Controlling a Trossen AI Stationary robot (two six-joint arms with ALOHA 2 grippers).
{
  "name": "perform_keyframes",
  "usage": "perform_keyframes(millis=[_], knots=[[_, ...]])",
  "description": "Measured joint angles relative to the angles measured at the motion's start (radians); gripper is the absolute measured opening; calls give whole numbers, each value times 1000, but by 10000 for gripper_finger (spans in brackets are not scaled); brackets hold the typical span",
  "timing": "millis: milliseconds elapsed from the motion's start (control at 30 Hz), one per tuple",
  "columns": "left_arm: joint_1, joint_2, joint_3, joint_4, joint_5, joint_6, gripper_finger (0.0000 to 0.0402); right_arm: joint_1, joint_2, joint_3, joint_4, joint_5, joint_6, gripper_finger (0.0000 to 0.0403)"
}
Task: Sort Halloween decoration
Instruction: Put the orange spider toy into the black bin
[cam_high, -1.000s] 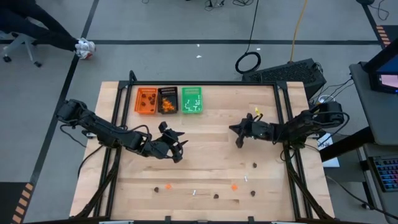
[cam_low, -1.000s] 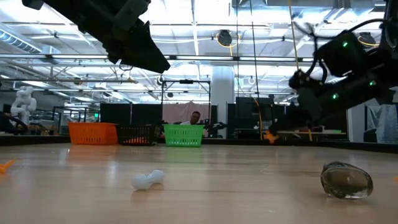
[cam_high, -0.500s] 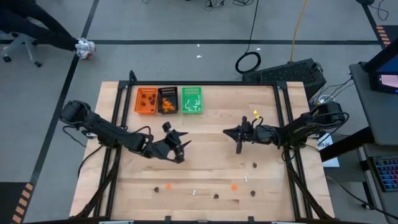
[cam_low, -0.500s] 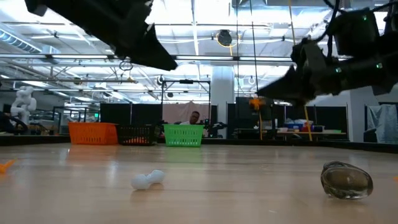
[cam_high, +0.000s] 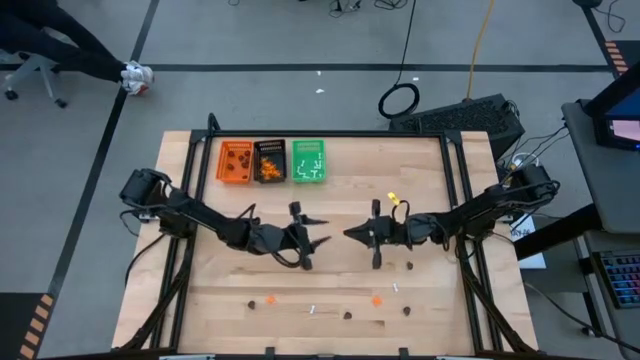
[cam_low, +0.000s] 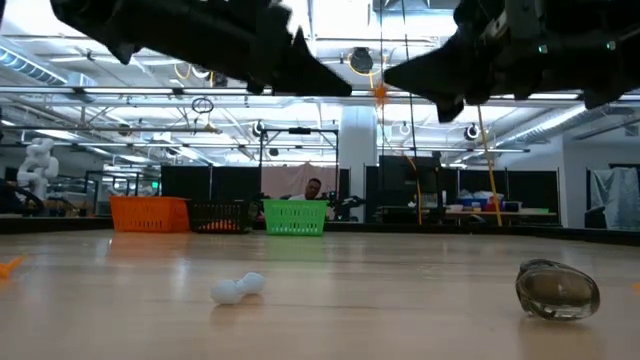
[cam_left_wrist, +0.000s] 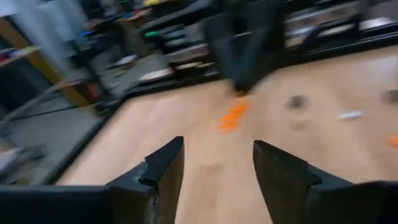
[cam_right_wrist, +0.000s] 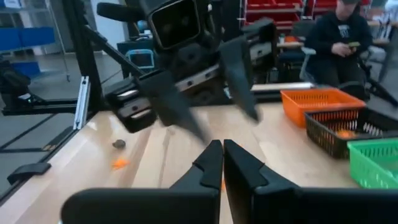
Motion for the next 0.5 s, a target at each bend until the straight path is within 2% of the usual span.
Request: perform_keyframes(millis=[100, 267, 400, 500], knots=[[-2, 1, 17, -2, 79, 8, 214, 10, 0, 28, -6, 1, -41, 0], [13, 1, 40, -7, 79, 51, 255, 20, 0, 40, -17, 0, -87, 0], [41, 0, 48, -8, 100, 61, 262, 23, 0, 40, -18, 0, -91, 0], [68, 1, 48, -8, 172, 69, 258, 23, 0, 40, -17, 0, -91, 0]])
